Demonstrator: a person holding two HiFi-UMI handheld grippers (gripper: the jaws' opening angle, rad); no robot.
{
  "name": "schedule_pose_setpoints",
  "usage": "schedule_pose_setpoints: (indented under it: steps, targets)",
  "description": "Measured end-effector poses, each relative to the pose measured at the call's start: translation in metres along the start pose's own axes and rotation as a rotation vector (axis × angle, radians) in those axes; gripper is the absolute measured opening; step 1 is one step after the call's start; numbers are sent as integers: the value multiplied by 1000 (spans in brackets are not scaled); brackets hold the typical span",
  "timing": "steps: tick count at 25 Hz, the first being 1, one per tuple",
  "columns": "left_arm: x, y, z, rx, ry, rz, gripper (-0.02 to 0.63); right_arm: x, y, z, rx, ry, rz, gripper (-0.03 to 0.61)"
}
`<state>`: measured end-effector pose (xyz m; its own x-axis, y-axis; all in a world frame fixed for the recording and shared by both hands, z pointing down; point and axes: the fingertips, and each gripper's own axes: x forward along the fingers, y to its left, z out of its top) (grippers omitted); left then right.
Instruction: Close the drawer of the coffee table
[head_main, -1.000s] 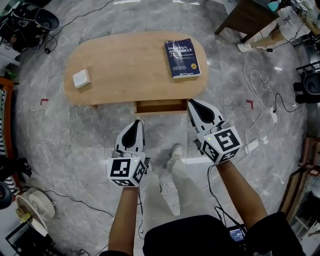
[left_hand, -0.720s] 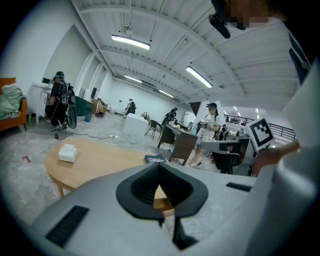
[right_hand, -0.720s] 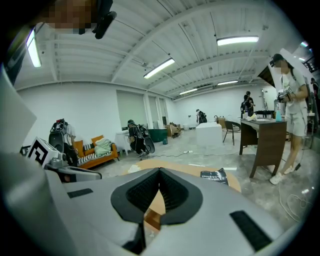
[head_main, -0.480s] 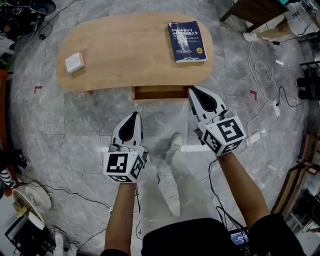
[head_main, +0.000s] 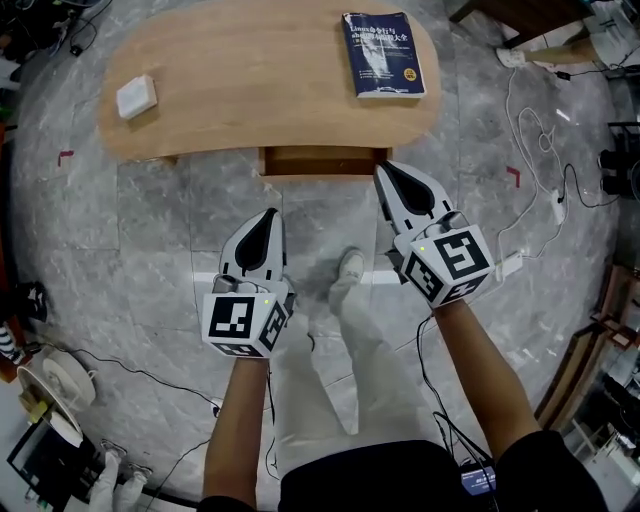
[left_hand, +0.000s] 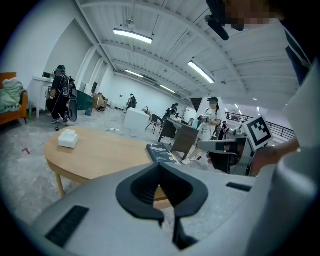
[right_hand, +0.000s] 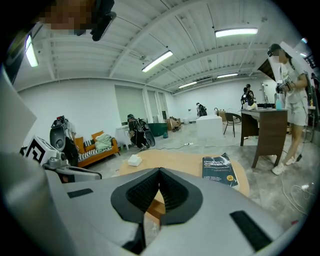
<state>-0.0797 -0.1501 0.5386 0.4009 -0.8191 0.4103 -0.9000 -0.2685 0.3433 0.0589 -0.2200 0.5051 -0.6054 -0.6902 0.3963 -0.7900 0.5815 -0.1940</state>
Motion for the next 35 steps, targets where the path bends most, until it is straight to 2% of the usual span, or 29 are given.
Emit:
schedule_pose_setpoints:
  steps: [11, 21, 35]
  targets:
    - [13, 9, -37, -27, 34, 8, -2, 17, 11, -43, -3, 50, 49, 12]
    - [21, 18, -72, -28, 68, 18, -2, 30, 6, -82, 25, 79, 47, 11]
    - [34, 16, -120, -39, 128, -13, -2, 47, 10, -127, 71, 103, 39, 12]
